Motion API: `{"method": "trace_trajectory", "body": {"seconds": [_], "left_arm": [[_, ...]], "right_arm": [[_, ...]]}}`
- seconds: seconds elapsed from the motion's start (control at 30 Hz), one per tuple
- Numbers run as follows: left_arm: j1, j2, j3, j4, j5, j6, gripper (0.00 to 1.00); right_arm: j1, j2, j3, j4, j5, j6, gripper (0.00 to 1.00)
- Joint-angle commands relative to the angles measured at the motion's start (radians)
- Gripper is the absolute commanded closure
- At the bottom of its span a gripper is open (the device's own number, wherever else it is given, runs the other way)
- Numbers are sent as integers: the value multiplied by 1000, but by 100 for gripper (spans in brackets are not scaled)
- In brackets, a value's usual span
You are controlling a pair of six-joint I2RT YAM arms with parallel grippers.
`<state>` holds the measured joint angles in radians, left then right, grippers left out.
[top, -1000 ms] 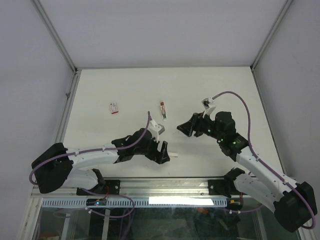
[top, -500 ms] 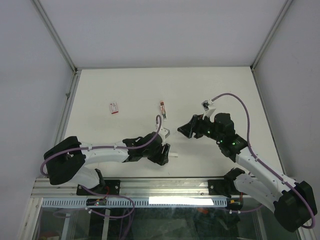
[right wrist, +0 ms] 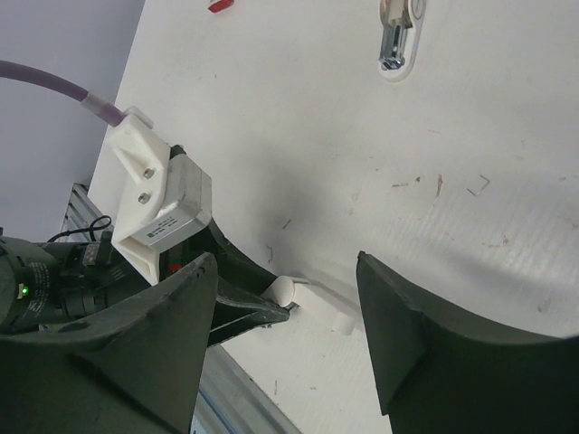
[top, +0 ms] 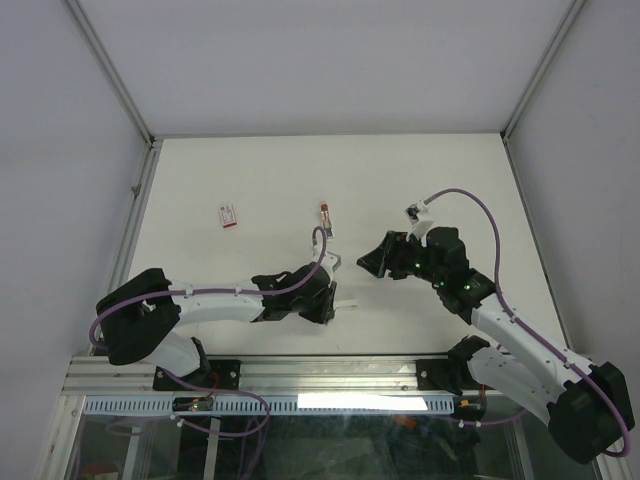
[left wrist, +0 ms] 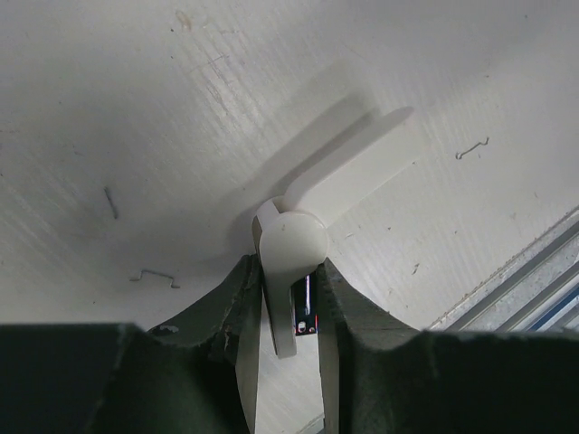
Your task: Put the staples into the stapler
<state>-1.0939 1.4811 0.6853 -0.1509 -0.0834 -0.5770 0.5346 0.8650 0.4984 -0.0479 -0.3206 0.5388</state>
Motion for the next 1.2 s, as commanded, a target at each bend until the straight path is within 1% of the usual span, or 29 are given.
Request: {"method": "trace_trajectory", "body": {"seconds": [0.0,0.1,0.13,0.2,0.3,0.53,0.7,0.97,1.07,1.17], "left_arm": [[-2,-4,13,8,-36,-63,83],[33,-31,-3,63,-14,-121,84],[47,-42,-21,107,-1,-147,84],[73,-89,-54,195,40,-186,85],[84,-109,-81,304,82,-212,85],[86,-103,-106,391,129,-244,86],[86,-124,-114,394,117,-250,86],[86,-135,-117,412,114,-258,85],[86,-136,-115,412,115,-259,85],[86,-137,-116,415,113,-263,85]], "right_arm": [[4,-14,56,-40,50,94,34],[5,5,58,-94,56,166,34],[4,16,55,-100,45,195,34],[4,33,40,-94,9,241,34],[6,54,-4,-58,-21,293,34],[15,132,-35,5,-45,328,33],[39,177,-37,27,-29,350,35],[66,216,-36,60,-24,373,46],[67,221,-36,72,-20,379,52],[69,222,-33,78,-19,385,62]]}}
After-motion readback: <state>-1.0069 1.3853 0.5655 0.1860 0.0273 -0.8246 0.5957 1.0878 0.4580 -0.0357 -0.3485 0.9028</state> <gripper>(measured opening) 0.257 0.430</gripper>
